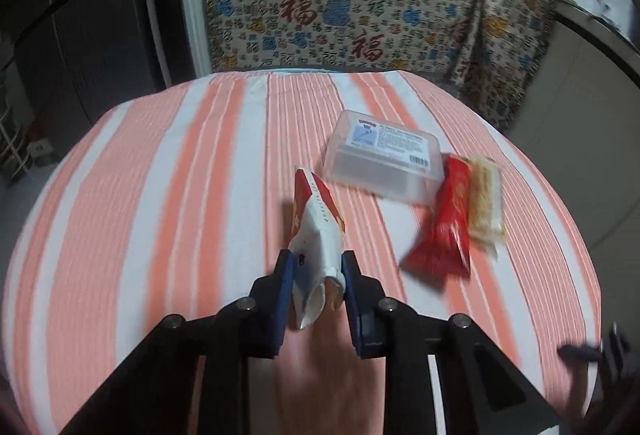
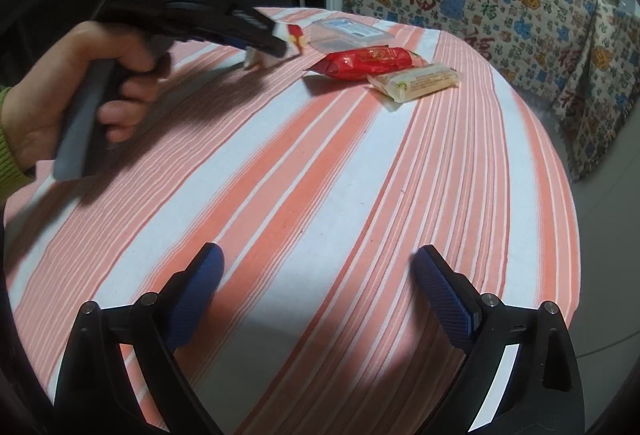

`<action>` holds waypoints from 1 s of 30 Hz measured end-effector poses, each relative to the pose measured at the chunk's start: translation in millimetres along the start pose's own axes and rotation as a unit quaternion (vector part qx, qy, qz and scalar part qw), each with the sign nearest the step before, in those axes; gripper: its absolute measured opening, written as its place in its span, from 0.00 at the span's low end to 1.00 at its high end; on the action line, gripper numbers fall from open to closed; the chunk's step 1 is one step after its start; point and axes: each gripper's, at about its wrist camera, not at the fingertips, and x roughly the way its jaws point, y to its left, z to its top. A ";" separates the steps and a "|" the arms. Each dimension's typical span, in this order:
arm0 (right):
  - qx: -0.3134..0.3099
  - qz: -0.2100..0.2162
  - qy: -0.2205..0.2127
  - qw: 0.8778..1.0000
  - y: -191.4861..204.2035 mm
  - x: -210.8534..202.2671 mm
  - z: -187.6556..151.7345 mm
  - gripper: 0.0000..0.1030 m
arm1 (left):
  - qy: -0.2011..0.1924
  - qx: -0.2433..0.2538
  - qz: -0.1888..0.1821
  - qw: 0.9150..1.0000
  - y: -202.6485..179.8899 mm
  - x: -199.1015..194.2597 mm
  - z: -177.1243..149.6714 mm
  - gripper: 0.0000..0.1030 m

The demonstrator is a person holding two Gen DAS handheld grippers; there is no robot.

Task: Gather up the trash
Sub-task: 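Grasp the white-and-red paper cup with the left gripper, then grasp the cream snack bar with the right gripper while the left holds the cup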

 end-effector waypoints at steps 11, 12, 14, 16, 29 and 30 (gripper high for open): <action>0.001 0.000 0.000 1.000 -1.3 -0.8 -0.6 0.95 | -0.008 0.017 0.006 1.000 10.4 -52.4 -80.2 0.59; 0.002 0.000 0.000 1.000 -1.6 -0.8 -0.5 0.95 | -0.007 0.016 0.014 1.000 8.6 -50.7 -82.8 0.65; 0.002 0.000 0.000 1.000 -2.2 -1.4 -1.3 0.95 | 0.001 0.011 0.023 1.000 6.4 -43.6 -86.0 0.70; 0.003 0.000 -0.001 1.000 -2.3 -1.8 -2.2 0.95 | 0.011 0.008 0.027 1.000 6.6 -35.0 -86.9 0.73; 0.016 0.004 0.008 1.000 -8.2 -5.8 -0.7 0.95 | 0.009 0.007 0.029 1.000 7.3 -33.9 -90.6 0.80; 0.028 0.006 0.003 1.000 -12.4 -7.7 1.9 0.91 | 0.008 0.007 0.030 0.999 7.3 -34.3 -91.3 0.80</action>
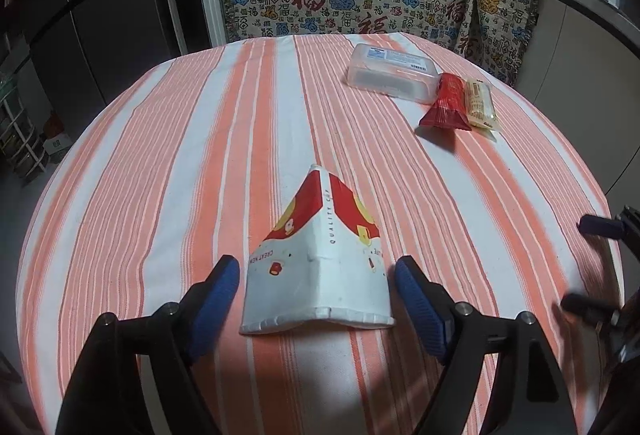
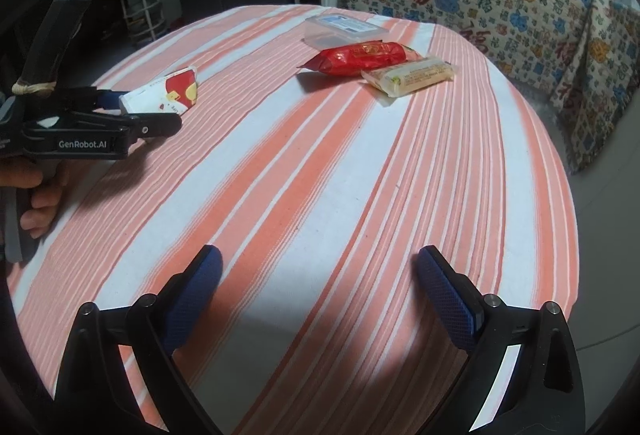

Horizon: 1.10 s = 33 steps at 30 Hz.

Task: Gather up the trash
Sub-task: 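Grasp the cream snack bar with the right gripper while the left holds the cup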

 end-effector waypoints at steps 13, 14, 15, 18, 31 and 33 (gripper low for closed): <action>0.215 -0.059 -0.031 0.974 -98.6 59.8 111.2 0.60 | 0.001 -0.002 -0.002 1.000 0.4 -0.7 0.3 0.81; 0.217 -0.061 -0.027 0.974 -99.4 66.7 114.0 0.59 | 0.001 -0.002 -0.002 1.000 0.5 -0.7 0.3 0.81; 0.212 -0.058 -0.021 0.975 -99.0 72.6 115.2 0.56 | 0.001 -0.002 -0.002 1.000 0.6 -0.7 0.2 0.81; 0.166 -0.055 -0.010 0.985 -92.1 76.9 110.2 0.30 | 0.001 -0.003 -0.002 1.000 0.5 -0.9 0.1 0.81; 0.060 -0.001 -0.020 0.998 -43.5 16.6 24.2 0.61 | 0.002 -0.003 -0.002 1.000 0.5 -1.5 0.0 0.81; 0.040 -0.018 -0.010 0.999 -33.8 23.2 29.0 0.70 | 0.002 -0.002 -0.002 1.000 0.4 -1.5 -0.1 0.81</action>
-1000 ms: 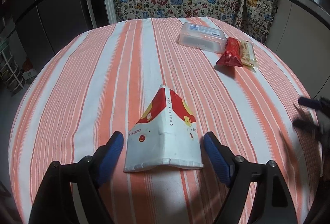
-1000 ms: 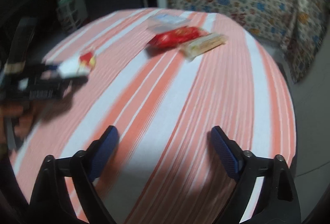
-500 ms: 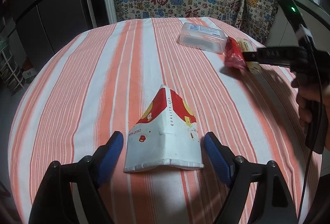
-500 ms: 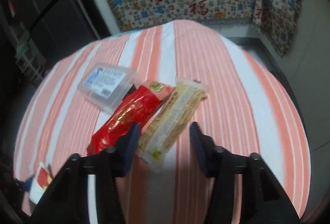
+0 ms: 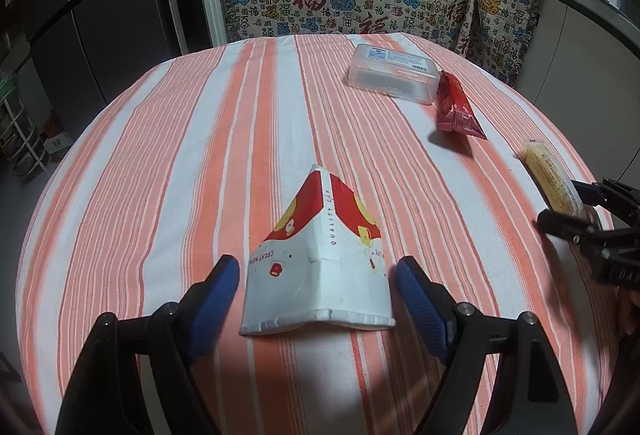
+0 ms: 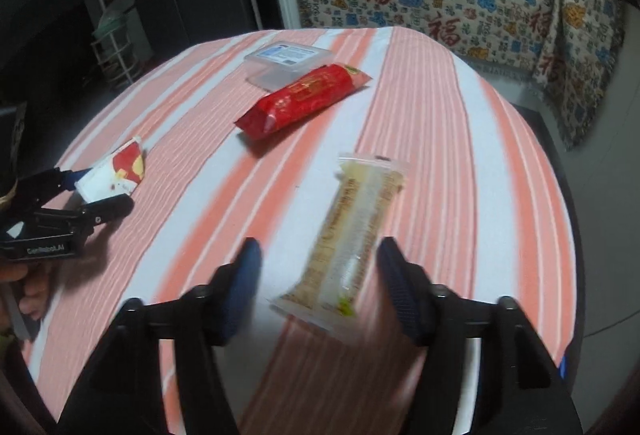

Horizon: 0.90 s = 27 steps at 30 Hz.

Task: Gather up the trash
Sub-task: 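Grasp the cream snack bar with the right gripper while the left holds the cup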

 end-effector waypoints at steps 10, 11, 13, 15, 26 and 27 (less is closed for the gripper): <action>-0.017 -0.014 0.018 1.000 10.0 11.6 2.8 0.88 | 0.000 -0.002 -0.002 1.000 0.1 -0.5 0.0 0.81; -0.015 -0.010 0.018 1.000 8.7 11.0 3.2 0.88 | 0.000 -0.003 -0.003 1.000 0.4 -0.8 -0.3 0.81; -0.005 0.004 0.023 1.000 4.6 7.9 3.5 0.88 | -0.002 -0.007 -0.013 1.000 2.3 -2.6 -1.0 0.79; 0.020 0.023 0.030 0.999 -5.7 3.1 7.4 0.80 | 0.001 -0.002 -0.027 1.000 3.5 -6.2 -2.0 0.79; 0.049 0.019 0.032 0.998 -13.0 -3.1 14.8 0.68 | 0.010 0.013 -0.031 0.999 3.6 -15.9 14.3 0.73; 0.053 0.025 0.036 0.998 -15.0 -1.1 14.2 0.53 | 0.014 0.011 -0.035 0.999 4.1 -15.4 15.2 0.55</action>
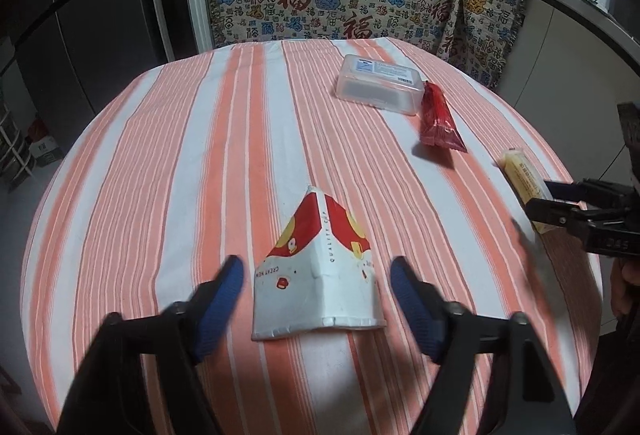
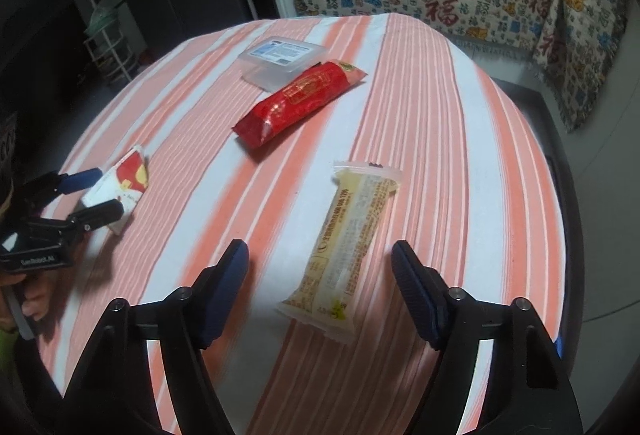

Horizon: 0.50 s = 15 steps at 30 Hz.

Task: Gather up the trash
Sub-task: 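Grasp the cream snack bar with the right gripper while the left holds the cup, then carry the cup and snack bar over the blue wastebasket with both grippers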

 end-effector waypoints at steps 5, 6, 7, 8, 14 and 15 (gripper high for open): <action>0.000 0.017 0.003 1.000 -2.9 -5.5 -1.5 0.17 | -0.006 0.007 -0.016 1.000 -6.5 -4.6 -1.1 0.26; -0.001 0.020 -0.001 1.000 -1.9 -9.6 -1.8 0.16 | -0.011 0.009 -0.017 1.000 -9.3 -6.8 -2.1 0.21; -0.003 0.023 -0.004 1.000 -0.1 -13.9 -2.1 0.16 | -0.017 0.011 -0.021 1.000 -12.9 -9.5 -3.2 0.19; -0.006 0.024 -0.008 1.000 1.4 -17.9 -2.7 0.16 | -0.021 0.012 -0.026 0.999 -16.5 -12.3 -4.4 0.18; -0.006 0.038 -0.021 0.999 0.4 -36.8 -9.5 0.16 | -0.040 0.014 -0.067 0.997 -51.4 -28.4 -9.1 0.17; -0.004 0.038 -0.020 0.999 -1.5 -38.0 -11.4 0.16 | -0.041 0.016 -0.073 0.996 -57.7 -29.0 -9.1 0.17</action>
